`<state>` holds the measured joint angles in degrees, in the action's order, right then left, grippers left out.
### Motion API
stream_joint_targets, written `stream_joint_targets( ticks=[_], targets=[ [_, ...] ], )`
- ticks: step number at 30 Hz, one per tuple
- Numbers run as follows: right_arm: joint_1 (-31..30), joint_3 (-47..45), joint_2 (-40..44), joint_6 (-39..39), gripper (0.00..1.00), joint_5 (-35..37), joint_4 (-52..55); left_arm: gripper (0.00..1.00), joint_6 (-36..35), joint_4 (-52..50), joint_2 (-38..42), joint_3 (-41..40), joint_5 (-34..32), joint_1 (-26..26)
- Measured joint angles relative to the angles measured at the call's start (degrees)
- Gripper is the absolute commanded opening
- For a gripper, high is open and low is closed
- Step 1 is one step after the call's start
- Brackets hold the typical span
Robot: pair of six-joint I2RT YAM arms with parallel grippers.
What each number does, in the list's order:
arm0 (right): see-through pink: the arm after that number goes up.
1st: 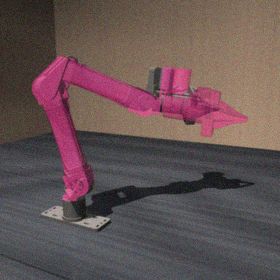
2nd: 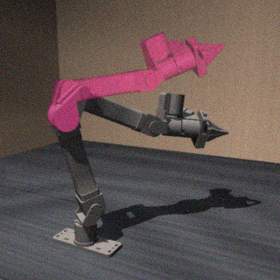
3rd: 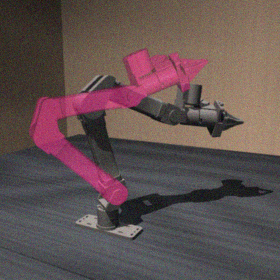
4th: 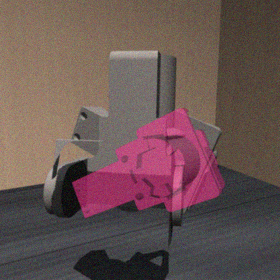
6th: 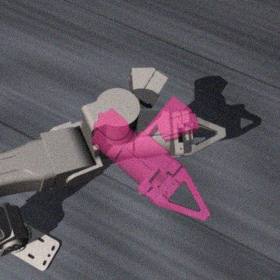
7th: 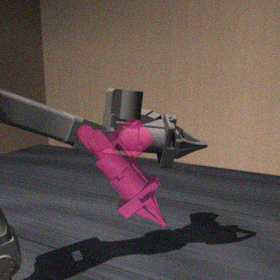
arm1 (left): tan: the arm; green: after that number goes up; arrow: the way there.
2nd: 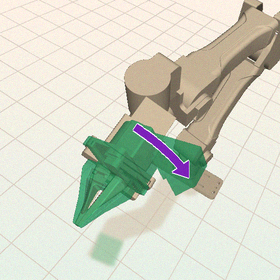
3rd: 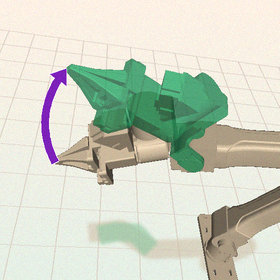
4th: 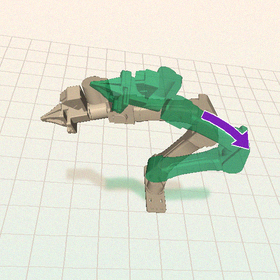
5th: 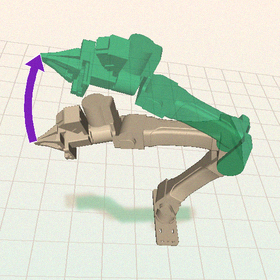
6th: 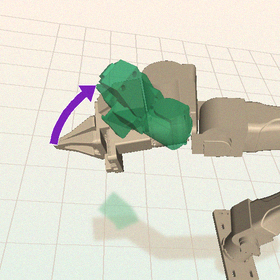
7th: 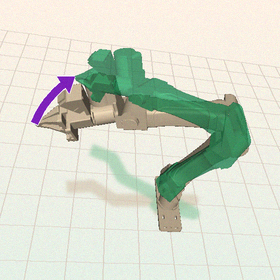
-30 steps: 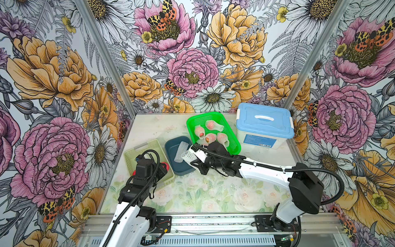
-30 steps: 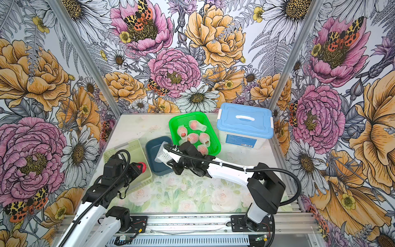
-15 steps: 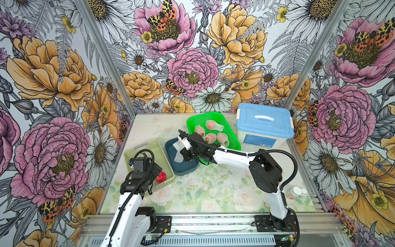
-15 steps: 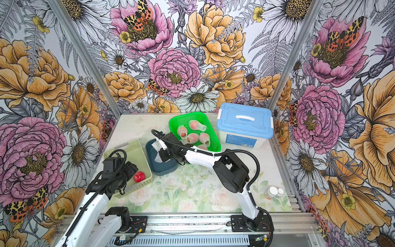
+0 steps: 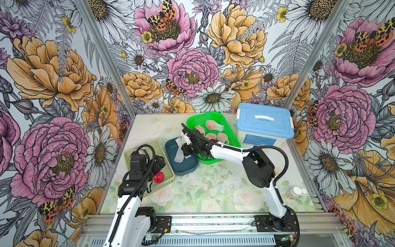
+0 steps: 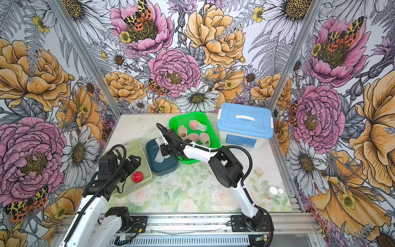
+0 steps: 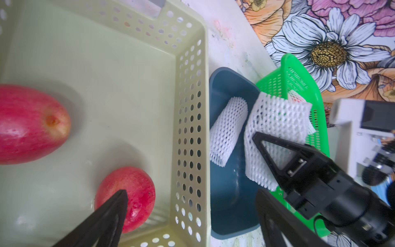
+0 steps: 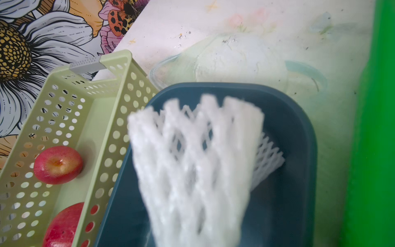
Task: Remove foam nets from apples
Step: Place the apple in the basket, then place the foam net into the storage box.
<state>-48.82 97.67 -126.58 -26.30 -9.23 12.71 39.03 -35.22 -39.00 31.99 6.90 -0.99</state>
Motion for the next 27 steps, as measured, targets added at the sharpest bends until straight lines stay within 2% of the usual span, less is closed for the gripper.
stream_joint_targets(
  ticks=[2,4,6,7,9,20,23,27],
  targets=[
    [-0.3,0.0,-0.2,0.0,0.4,-0.1,0.3,0.99,-0.7,1.0,-0.1,0.7,1.2,0.0],
    [-0.7,0.2,-0.2,-0.3,0.53,-0.3,0.2,0.99,-1.4,1.9,-0.3,1.1,2.0,0.0],
    [-1.0,0.4,-0.2,-0.4,0.76,-0.3,0.0,0.99,-1.9,2.3,-0.5,1.2,2.5,0.0],
    [-1.1,0.4,-0.2,-0.4,0.79,-0.2,0.2,0.99,-2.1,2.6,-0.6,1.2,2.9,0.0],
    [-1.5,0.3,-0.2,-0.1,0.82,-0.2,0.9,0.99,-2.4,3.0,-1.0,1.3,3.7,0.0],
    [-1.5,0.3,2.3,1.3,0.83,0.6,2.3,0.98,-3.0,6.4,-6.0,3.7,7.3,0.0],
    [-1.5,0.0,3.2,1.7,0.83,0.6,2.3,0.8,-3.2,7.9,-8.6,4.7,8.9,0.0],
    [-1.5,-0.9,4.1,2.4,0.83,0.5,2.3,0.76,-3.4,9.8,-12.8,6.5,11.1,0.0]
  ],
)
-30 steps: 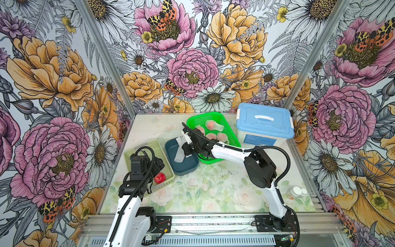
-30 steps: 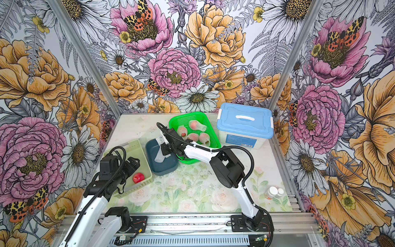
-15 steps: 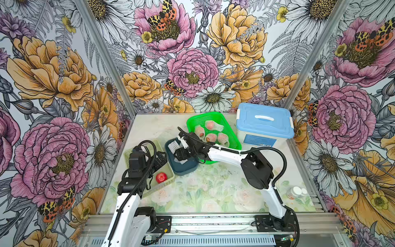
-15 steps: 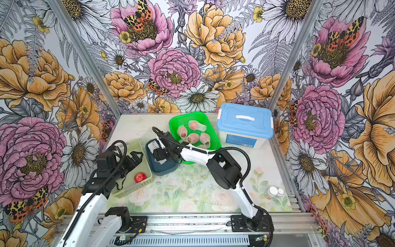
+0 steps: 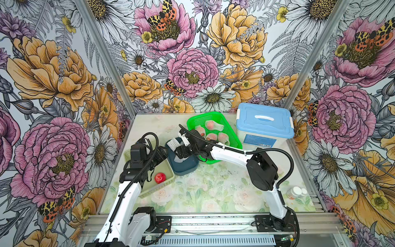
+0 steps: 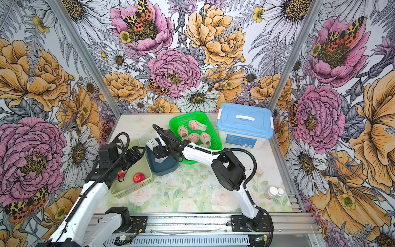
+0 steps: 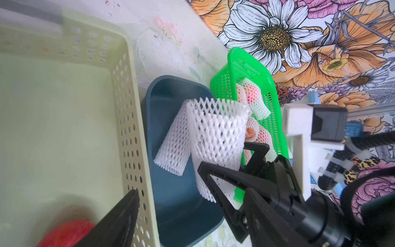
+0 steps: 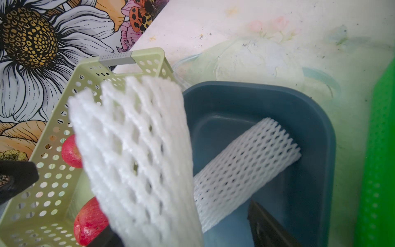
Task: Remove foam nets from apples
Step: Place the foam net into the storage box.
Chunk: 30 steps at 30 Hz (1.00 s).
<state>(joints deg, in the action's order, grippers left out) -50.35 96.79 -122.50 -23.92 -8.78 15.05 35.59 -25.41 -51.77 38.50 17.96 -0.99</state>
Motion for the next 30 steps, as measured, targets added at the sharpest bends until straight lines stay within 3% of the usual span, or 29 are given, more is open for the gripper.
stream_joint_targets(
  ticks=[9,15,19,21,24,30],
  targets=[
    [-0.8,-2.8,1.6,2.4,0.83,-1.5,0.6,0.76,0.0,5.7,-8.2,2.3,1.8,1.9],
    [-1.8,-3.9,4.1,3.7,0.83,-2.0,0.9,0.38,0.9,9.2,-13.6,4.2,1.1,6.7],
    [-2.1,-5.1,6.3,4.2,0.84,-1.9,0.8,0.1,1.6,9.4,-14.3,4.2,-1.1,7.3],
    [-2.1,-5.9,7.3,4.3,0.84,-1.7,0.8,0.02,1.6,9.5,-14.3,4.2,-2.5,7.3],
    [-2.1,-7.2,8.5,4.5,0.84,-1.2,0.8,0.02,1.5,9.4,-14.4,4.2,-4.1,7.3],
    [-1.3,-13.6,12.8,4.2,0.84,0.6,0.7,0.2,1.0,10.3,-19.6,5.4,-5.1,7.8]
  ],
)
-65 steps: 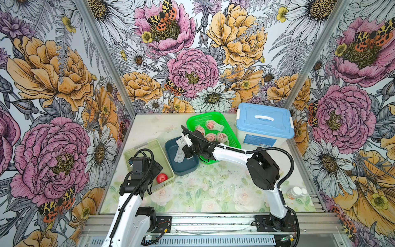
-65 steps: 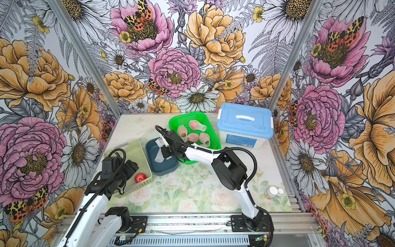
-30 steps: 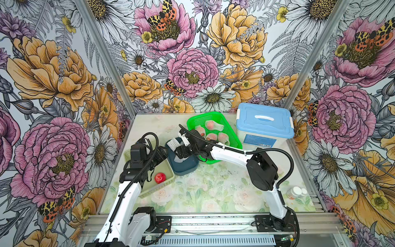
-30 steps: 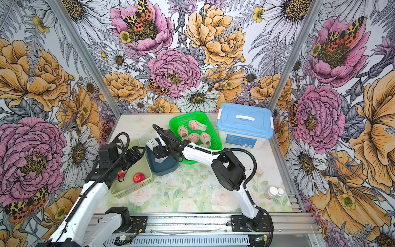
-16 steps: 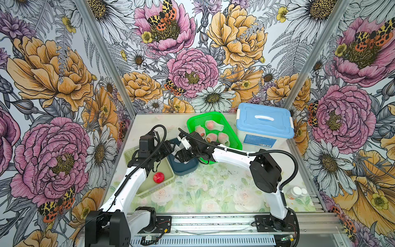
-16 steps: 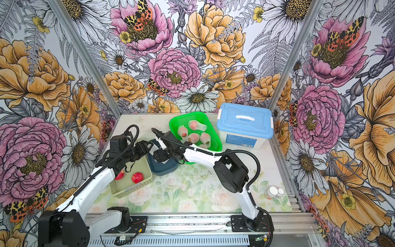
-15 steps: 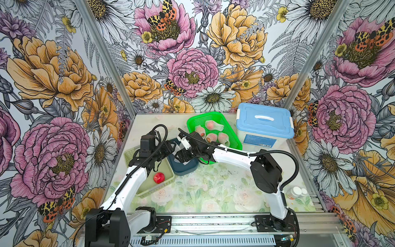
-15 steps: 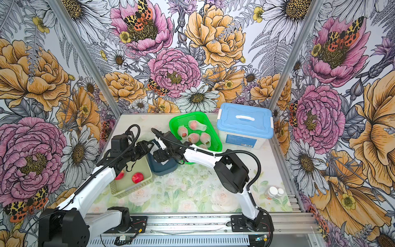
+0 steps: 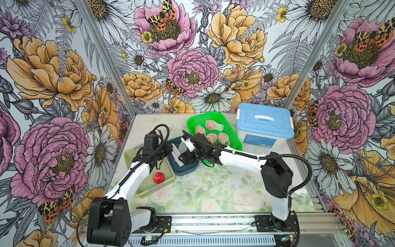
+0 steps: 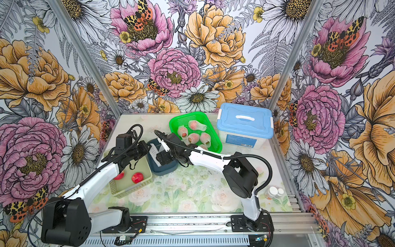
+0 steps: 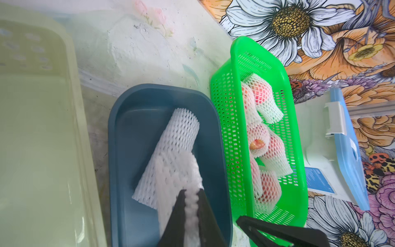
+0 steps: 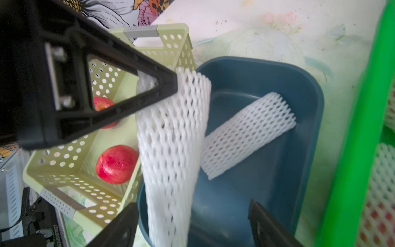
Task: Remove foam nets from apples
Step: Place the foam net into the storage box, then pick up the apple from the basket.
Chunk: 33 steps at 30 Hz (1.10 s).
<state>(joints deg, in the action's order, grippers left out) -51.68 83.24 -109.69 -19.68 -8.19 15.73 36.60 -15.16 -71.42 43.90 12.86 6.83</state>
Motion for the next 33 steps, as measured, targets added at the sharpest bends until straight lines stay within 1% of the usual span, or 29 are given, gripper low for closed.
stream_joint_targets(
  ticks=[3,6,8,11,13,14,17,19,23,25,30,33],
  targets=[
    [1.1,-3.8,4.2,-0.4,0.85,0.8,0.4,0.29,-1.1,0.0,-3.4,2.0,-0.9,1.9],
    [2.6,-7.5,9.7,-0.8,0.85,1.6,0.3,0.43,-3.0,-0.8,-6.6,5.5,-2.8,4.8],
    [3.6,-9.5,13.1,-1.3,0.85,2.0,0.2,0.48,-3.8,-0.9,-8.7,8.0,-3.8,6.6],
    [5.5,-12.5,17.4,-1.9,0.85,2.7,-0.2,0.5,-4.3,-0.9,-11.4,10.5,-5.0,8.7],
    [7.1,-14.4,19.3,-2.0,0.86,3.1,-0.3,0.54,-5.0,-1.1,-13.0,11.5,-5.5,9.6],
    [7.8,-15.3,19.8,-2.1,0.86,3.3,-0.3,0.58,-5.2,-1.2,-13.5,11.6,-5.7,9.8],
    [9.8,-17.3,20.3,-2.4,0.86,3.7,-0.2,0.78,-5.6,-2.5,-13.8,11.6,-6.3,9.8],
    [11.0,-18.1,20.2,-2.5,0.86,4.1,0.1,0.98,-6.0,-3.3,-12.8,11.6,-6.7,9.6],
    [13.0,-18.1,18.8,-3.4,0.85,5.0,0.3,0.99,-6.4,-4.7,-8.2,11.6,-6.5,8.3],
    [14.0,-17.1,16.7,-3.4,0.85,5.2,0.4,0.99,-7.0,-5.7,-5.5,11.7,-5.6,7.1],
    [15.1,-11.7,8.7,-2.9,0.85,5.4,0.9,0.99,-8.6,-9.3,-1.2,12.0,-2.1,4.6],
    [15.1,-8.2,3.7,-2.4,0.84,5.4,1.2,0.99,-9.5,-12.2,1.6,12.0,-0.7,4.2]
  ],
)
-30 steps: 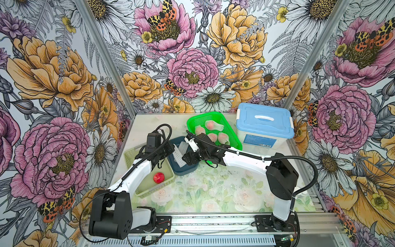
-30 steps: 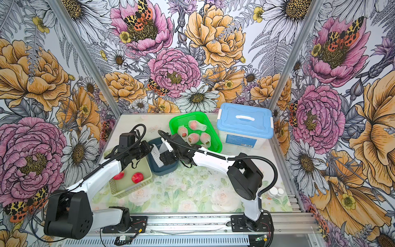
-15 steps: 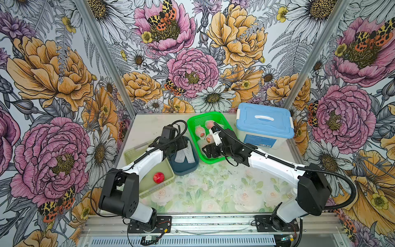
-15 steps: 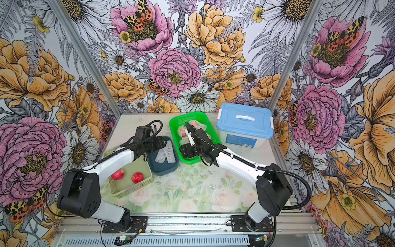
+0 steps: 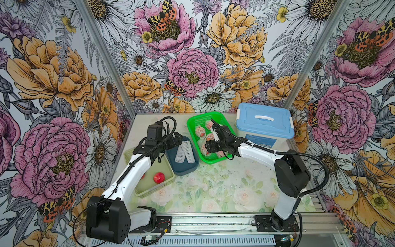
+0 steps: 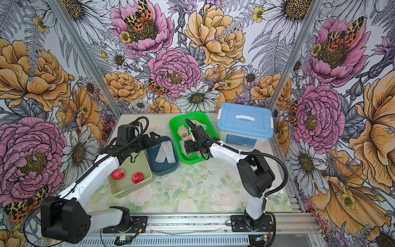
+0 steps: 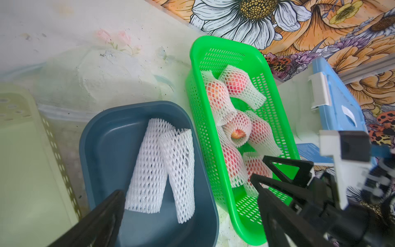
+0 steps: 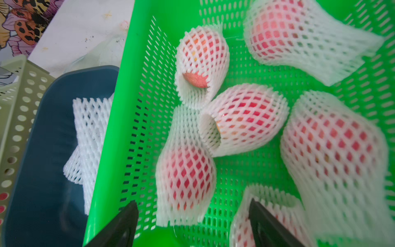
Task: Remove foam nets from apples
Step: Pick up the apple from the basket.
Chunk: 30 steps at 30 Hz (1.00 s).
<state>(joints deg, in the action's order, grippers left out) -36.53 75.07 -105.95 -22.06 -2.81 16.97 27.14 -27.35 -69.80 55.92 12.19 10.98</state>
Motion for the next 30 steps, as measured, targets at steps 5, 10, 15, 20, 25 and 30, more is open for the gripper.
stream_joint_targets(
  ticks=[5,10,15,20,25,30],
  targets=[
    [0.0,4.1,-5.7,0.4,0.84,-0.4,0.2,0.99,-1.1,-3.0,7.9,-0.9,1.9,-0.5],
    [0.0,5.8,-8.6,0.5,0.84,-1.4,0.2,0.99,-1.7,-4.9,13.1,-1.5,3.4,-2.0],
    [0.0,6.6,-10.7,0.5,0.79,-2.6,-0.2,0.99,-1.7,-6.3,13.6,-1.6,4.2,-3.0],
    [-0.3,6.9,-10.8,0.3,0.54,-3.0,-0.3,0.99,-2.0,-7.0,13.8,-1.6,4.5,-3.0],
    [-0.3,6.9,-10.8,0.7,0.45,-3.0,-0.5,0.99,-2.1,-7.2,13.8,-1.6,4.4,-2.8],
    [-0.3,5.5,-8.2,2.1,0.44,-3.0,-0.5,0.99,-2.1,-7.2,13.1,-1.6,4.4,-0.6]
  ],
)
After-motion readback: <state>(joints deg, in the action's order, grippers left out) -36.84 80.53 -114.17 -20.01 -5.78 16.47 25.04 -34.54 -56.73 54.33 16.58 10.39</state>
